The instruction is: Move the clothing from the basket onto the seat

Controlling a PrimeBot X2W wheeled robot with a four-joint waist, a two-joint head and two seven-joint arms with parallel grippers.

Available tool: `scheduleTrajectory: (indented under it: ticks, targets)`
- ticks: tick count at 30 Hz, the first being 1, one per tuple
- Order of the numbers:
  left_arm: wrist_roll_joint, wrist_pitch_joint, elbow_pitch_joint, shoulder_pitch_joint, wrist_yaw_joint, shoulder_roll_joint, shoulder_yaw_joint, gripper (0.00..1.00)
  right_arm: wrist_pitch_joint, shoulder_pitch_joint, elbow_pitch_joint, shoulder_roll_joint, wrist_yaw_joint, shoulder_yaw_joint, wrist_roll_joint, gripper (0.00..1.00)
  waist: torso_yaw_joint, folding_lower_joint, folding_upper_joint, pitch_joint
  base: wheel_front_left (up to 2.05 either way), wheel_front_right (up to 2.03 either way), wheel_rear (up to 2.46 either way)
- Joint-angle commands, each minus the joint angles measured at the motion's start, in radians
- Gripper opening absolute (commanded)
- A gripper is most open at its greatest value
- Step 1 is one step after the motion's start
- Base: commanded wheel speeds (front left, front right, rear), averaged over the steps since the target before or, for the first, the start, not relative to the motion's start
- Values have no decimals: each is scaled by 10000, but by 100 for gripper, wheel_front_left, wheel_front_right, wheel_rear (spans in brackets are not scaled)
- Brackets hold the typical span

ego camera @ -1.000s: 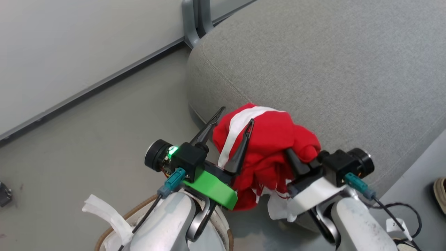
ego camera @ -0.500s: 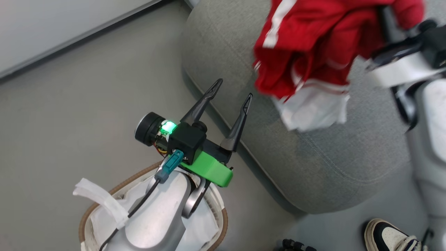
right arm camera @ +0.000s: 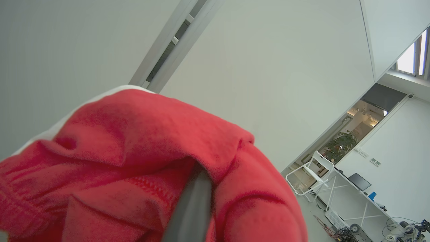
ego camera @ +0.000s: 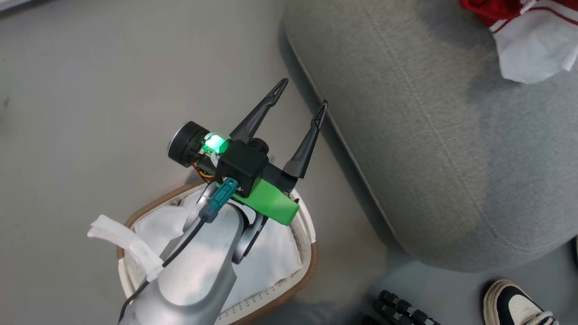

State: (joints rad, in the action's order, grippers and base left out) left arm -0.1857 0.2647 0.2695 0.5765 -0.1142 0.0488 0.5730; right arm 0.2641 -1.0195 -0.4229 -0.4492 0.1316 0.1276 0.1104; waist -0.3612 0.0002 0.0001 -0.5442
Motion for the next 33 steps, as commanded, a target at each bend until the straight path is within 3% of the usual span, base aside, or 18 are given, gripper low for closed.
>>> scheduleTrajectory:
  ticks: [1, 6, 12, 14, 15, 16, 25, 33]
  targets:
    - [58, -5, 45, 131, -37, 41, -103, 100, 4, -46, -270, -20, -17, 196, 101, 0, 721, -2, -1, -724, 0, 0, 0]
    - [173, -5, 188, -23, -89, 30, -232, 100, 3, 594, -1410, 299, -17, 865, 474, 0, 892, -2, -1, -900, 0, 0, 0]
    - [244, -5, 410, -209, -106, 33, -405, 100, 4, 1593, -2281, 1177, -17, 1668, 755, 0, 876, -2, -1, -778, 0, 0, 0]
    - [271, -5, 471, -241, -121, 35, -489, 100, 4, 2007, -2264, 1490, -17, 1976, 842, 44, 839, -2, -1, -649, 0, 0, 0]
    - [272, -5, 486, -264, -125, 36, -530, 100, 4, 2200, -2190, 1636, -17, 2064, 886, 92, 822, -2, -1, -592, 0, 0, 0]
    - [281, -5, 506, -303, -129, 35, -597, 100, 4, 2476, -2119, 1798, -17, 2170, 898, 100, 801, -2, -1, -505, 0, 0, 0]
    - [222, -5, 522, -867, -63, 39, -1278, 100, 4, 4510, -1347, 2585, -17, 2706, 679, 100, 724, -2, -1, 443, 0, 0, 0]
    - [96, -5, 333, -1580, 104, 39, -2010, 100, 4, 5738, -380, 3123, -16, 2360, 186, 100, 996, -2, -1, 1448, 0, 0, 0]
